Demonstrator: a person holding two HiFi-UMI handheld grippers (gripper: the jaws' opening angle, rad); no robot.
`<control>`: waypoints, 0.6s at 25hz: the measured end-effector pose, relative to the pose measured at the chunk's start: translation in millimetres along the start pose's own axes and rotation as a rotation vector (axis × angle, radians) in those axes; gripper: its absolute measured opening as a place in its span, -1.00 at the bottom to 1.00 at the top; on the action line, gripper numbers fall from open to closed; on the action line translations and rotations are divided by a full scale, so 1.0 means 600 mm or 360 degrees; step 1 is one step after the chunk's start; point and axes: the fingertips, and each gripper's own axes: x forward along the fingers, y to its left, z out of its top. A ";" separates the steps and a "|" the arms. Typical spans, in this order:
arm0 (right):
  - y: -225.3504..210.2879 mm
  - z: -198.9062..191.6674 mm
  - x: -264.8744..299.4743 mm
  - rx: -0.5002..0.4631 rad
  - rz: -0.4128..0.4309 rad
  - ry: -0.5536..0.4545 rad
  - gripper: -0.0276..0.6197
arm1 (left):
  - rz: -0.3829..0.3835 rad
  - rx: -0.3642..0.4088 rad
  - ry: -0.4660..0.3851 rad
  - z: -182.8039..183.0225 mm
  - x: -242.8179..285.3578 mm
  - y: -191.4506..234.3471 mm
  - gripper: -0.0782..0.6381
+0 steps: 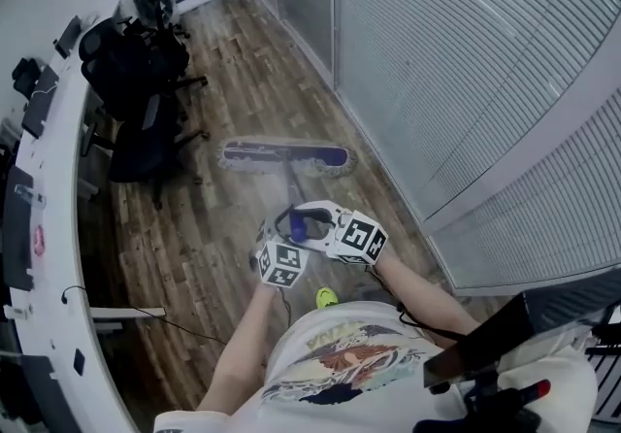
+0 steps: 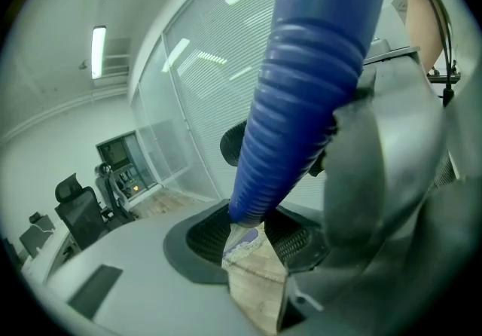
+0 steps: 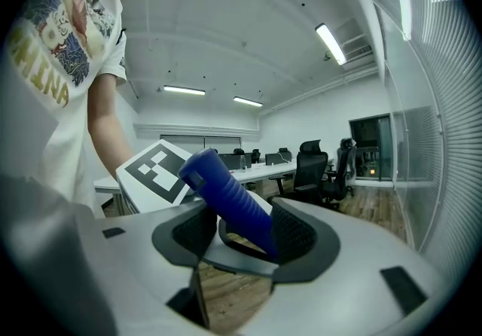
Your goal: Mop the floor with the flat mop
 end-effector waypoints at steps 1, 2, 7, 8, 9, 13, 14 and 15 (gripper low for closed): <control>0.023 -0.009 -0.014 -0.0001 0.0011 0.0013 -0.23 | -0.0002 -0.0003 0.0007 -0.003 -0.013 -0.025 -0.43; 0.048 -0.018 -0.031 -0.0002 0.0022 0.0025 -0.23 | -0.0003 -0.0007 0.0013 -0.006 -0.027 -0.052 -0.43; 0.180 -0.041 -0.138 0.0023 0.0027 0.0033 -0.23 | -0.0018 -0.0020 0.0029 0.011 -0.109 -0.202 -0.43; 0.208 -0.040 -0.159 0.0022 0.0027 0.0029 -0.23 | -0.0019 -0.0023 0.0030 0.017 -0.130 -0.230 -0.43; 0.234 -0.038 -0.180 0.0021 0.0023 0.0020 -0.23 | -0.0019 -0.0025 0.0027 0.024 -0.149 -0.256 -0.43; 0.335 -0.044 -0.261 0.0063 -0.0004 -0.0066 -0.23 | -0.0024 -0.0054 -0.0018 0.042 -0.218 -0.366 -0.43; 0.364 -0.049 -0.279 0.0069 0.0005 -0.0082 -0.23 | -0.0014 -0.0071 -0.0022 0.041 -0.237 -0.395 -0.43; 0.393 -0.054 -0.294 0.0066 0.0023 -0.0085 -0.23 | 0.0001 -0.0092 -0.0019 0.038 -0.256 -0.422 -0.43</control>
